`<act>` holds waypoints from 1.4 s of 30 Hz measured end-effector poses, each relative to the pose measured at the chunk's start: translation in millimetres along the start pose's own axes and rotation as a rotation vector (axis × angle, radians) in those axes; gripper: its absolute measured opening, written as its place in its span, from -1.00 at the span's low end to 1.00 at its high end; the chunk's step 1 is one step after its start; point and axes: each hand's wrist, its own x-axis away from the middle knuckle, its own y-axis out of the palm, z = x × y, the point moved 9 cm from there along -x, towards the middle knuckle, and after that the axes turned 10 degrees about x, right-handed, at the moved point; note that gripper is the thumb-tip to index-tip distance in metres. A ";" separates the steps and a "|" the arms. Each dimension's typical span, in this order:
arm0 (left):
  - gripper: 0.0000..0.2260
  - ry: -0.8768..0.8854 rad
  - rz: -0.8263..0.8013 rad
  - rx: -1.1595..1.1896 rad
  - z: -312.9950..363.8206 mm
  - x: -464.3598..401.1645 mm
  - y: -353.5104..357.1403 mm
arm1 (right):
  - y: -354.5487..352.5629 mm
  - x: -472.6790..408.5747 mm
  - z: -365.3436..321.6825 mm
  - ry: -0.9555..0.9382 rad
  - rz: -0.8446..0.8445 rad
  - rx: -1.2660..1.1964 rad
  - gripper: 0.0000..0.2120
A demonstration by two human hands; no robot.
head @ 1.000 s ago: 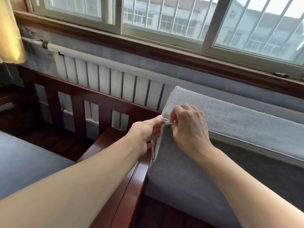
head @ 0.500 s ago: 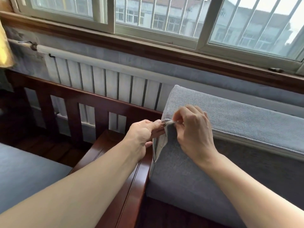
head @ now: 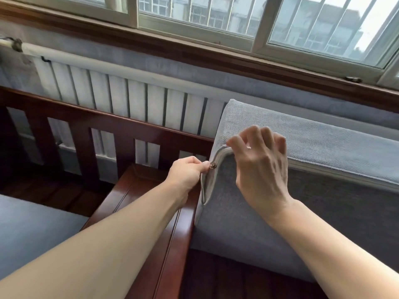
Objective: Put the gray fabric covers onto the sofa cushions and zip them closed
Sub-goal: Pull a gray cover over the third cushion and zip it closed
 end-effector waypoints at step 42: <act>-0.82 -0.026 0.135 -0.307 -153.1 -73.1 -15.5 | 129.9 116.4 -60.8 -0.578 -0.255 0.196 -0.54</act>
